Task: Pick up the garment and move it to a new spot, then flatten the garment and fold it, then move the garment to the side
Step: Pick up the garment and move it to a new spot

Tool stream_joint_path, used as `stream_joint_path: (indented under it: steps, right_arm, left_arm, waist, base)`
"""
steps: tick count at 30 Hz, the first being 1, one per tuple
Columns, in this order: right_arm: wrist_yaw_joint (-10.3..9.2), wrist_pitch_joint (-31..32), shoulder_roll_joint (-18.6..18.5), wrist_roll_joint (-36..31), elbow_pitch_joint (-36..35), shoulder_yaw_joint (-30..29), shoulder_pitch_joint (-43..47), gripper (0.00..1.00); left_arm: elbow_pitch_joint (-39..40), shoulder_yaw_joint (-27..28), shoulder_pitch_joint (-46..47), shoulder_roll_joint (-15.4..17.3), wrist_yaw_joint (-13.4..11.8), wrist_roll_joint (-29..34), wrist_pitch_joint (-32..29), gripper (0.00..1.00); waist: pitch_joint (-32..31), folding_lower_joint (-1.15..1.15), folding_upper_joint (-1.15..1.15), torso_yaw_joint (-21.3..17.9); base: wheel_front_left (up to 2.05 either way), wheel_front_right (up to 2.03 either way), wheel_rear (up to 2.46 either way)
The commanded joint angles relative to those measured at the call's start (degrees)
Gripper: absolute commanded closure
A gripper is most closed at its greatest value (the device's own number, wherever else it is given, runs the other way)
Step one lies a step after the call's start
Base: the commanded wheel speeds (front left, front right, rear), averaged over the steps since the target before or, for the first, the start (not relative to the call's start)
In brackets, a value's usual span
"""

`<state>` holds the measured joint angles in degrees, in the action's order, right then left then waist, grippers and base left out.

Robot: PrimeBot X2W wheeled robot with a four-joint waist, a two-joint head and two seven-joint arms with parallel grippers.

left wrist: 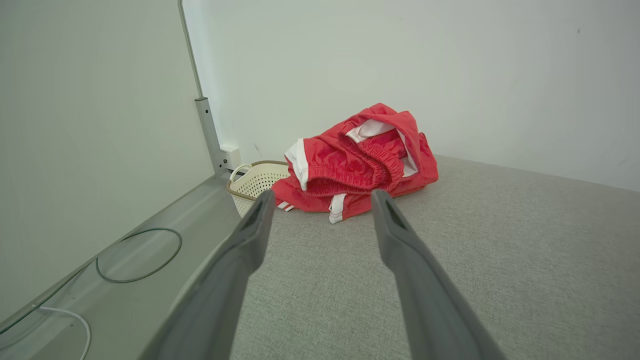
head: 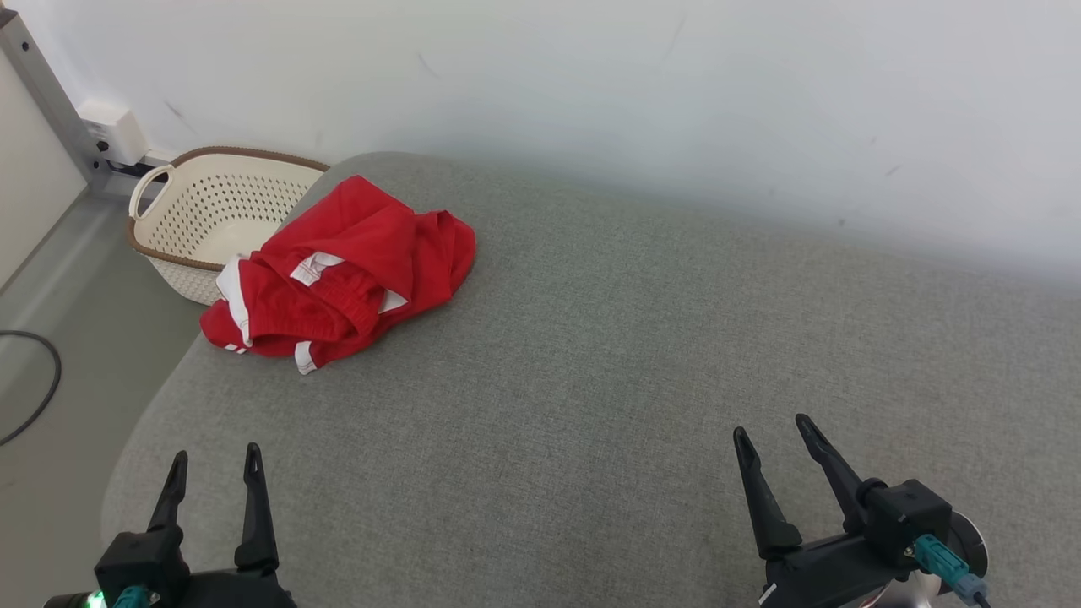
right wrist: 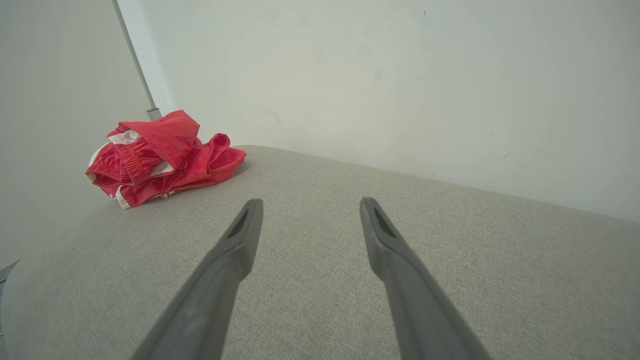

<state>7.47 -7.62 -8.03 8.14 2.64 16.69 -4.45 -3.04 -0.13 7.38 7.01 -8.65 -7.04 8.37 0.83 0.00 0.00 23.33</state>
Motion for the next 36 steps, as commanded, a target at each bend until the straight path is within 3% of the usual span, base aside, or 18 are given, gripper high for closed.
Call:
stream_joint_path:
  steps: [1,10,17,28,36]
  right_arm:
    - [0.03,-0.4,0.0,0.1,0.1,0.3,-0.2,0.00]
    - [0.04,0.0,-0.3,0.3,-0.3,0.7,-0.9,0.00]
    - [0.04,0.6,-1.2,0.2,-1.3,1.0,-2.1,0.00]
    - [0.04,0.9,-3.3,0.4,-2.7,1.6,-6.0,0.00]
    - [0.04,0.4,-4.1,0.9,-2.4,2.3,-8.0,0.00]
  left_arm:
    - [0.3,-0.1,0.1,0.4,-0.2,-0.2,-0.1,0.00]
    - [3.1,0.2,5.9,2.0,1.4,-1.6,-2.8,0.00]
    - [3.4,0.9,17.5,5.4,3.5,-3.2,-8.3,0.00]
    - [-18.3,2.6,34.9,10.6,7.2,-7.5,-18.8,0.00]
    - [-32.7,2.7,40.5,12.1,8.8,-9.4,-21.0,0.00]
  waist:
    - [0.0,0.00,0.00,-0.1]
    - [1.1,0.00,0.00,-1.1]
    - [3.8,0.00,0.00,-4.1]
    - [11.2,0.00,0.00,-10.0]
    - [14.3,0.00,0.00,-11.5]
  base:
    - [0.00,0.00,0.00]
    - [0.00,0.00,0.00]
    - [0.00,0.00,0.00]
    - [0.00,0.00,0.00]
    - [0.00,0.00,0.00]
